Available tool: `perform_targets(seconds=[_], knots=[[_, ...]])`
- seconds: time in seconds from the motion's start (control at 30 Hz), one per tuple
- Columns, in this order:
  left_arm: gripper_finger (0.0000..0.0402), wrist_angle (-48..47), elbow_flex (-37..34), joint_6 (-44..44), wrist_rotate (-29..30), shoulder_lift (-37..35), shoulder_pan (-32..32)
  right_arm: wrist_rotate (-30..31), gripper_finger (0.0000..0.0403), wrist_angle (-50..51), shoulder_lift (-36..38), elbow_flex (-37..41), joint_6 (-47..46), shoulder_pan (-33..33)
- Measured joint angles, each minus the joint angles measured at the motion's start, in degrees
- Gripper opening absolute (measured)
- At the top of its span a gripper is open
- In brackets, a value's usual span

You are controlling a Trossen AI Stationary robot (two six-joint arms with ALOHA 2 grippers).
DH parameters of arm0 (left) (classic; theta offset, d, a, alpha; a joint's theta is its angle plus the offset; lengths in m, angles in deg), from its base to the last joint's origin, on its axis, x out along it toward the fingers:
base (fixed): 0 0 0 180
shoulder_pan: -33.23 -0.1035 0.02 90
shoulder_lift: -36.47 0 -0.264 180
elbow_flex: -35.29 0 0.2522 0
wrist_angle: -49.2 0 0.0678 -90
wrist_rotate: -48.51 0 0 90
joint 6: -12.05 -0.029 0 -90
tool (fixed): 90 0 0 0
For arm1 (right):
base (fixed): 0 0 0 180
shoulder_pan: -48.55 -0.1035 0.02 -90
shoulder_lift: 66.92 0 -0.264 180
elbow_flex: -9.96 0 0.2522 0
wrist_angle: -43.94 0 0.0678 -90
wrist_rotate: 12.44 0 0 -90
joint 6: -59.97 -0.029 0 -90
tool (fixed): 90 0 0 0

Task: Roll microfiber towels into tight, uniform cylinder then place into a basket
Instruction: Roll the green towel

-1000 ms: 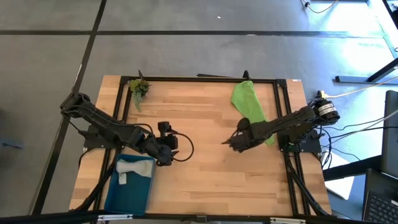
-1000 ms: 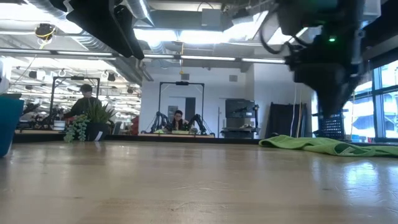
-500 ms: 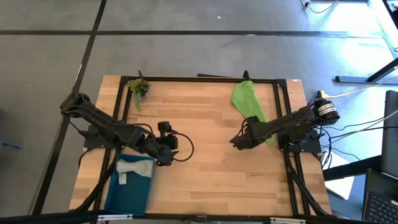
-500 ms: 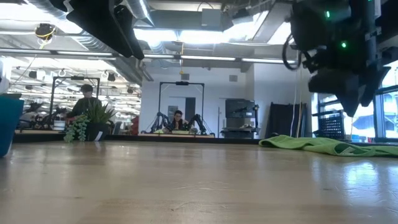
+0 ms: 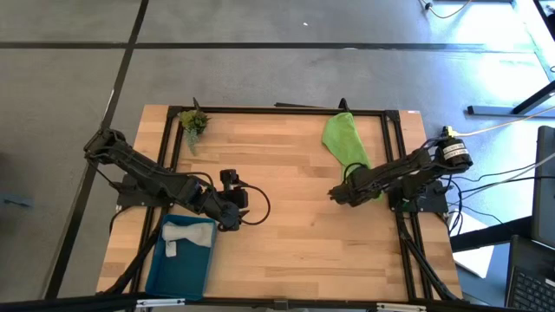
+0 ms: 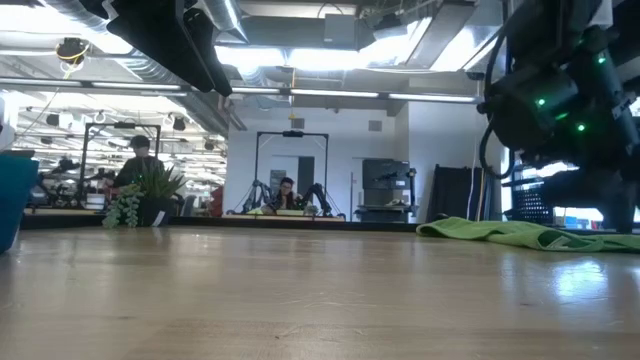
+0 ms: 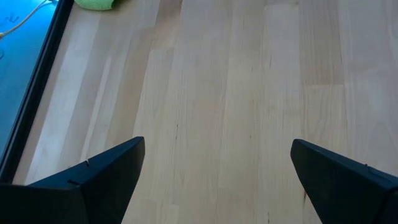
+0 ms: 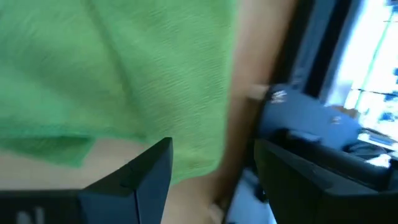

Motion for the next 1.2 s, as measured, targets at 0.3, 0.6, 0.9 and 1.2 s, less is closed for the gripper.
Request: perform_targets(seconds=[0.3, 0.6, 0.9, 1.2], knots=[[0.0395, 0.01, 0.00, 0.00, 0.01, 0.00, 0.00, -1.25, 0.0228, -8.04, 0.00, 0.58, 3.71, -0.01], [0.0395, 0.00, 0.00, 0.00, 0.01, 0.00, -0.02, -0.68, 0.0224, -7.58, 0.00, 0.58, 3.22, -0.01], [0.0395, 0.02, 0.00, 0.00, 0.01, 0.00, -0.02, -2.44, 0.0185, -5.03, -0.02, 0.58, 3.15, -0.01], [0.0395, 0.00, 0.00, 0.02, 0.01, 0.00, -0.02, -2.44, 0.0166, -8.10, -0.02, 0.58, 3.14, -1.47]])
